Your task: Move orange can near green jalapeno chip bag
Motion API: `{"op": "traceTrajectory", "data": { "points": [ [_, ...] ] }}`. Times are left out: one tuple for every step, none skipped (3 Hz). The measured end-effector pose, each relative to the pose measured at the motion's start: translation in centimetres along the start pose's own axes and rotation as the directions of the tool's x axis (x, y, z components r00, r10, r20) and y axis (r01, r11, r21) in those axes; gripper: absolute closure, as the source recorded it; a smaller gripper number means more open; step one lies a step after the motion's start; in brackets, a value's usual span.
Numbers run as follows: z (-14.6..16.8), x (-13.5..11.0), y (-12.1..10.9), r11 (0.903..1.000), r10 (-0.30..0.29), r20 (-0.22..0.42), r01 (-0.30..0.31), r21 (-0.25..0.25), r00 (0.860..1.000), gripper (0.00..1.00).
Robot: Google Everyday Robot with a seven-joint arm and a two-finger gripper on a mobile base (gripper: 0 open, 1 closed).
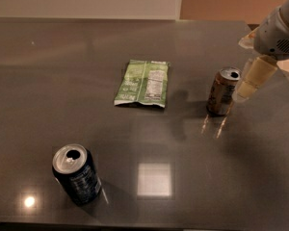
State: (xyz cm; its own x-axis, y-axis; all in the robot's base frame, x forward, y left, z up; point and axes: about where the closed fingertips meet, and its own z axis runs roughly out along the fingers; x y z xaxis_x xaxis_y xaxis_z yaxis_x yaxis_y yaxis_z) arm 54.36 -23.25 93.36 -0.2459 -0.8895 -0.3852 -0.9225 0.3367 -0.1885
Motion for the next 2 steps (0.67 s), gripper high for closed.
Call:
{"op": "traceTrajectory", "data": {
  "points": [
    [2.0,0.6,-0.3,0.9995,0.016,0.007,-0.016,-0.027,1.000,0.00],
    [3.1,1.0,-0.4,0.9987,0.023,0.009,-0.023,-0.046,1.000,0.00]
  ]
}}
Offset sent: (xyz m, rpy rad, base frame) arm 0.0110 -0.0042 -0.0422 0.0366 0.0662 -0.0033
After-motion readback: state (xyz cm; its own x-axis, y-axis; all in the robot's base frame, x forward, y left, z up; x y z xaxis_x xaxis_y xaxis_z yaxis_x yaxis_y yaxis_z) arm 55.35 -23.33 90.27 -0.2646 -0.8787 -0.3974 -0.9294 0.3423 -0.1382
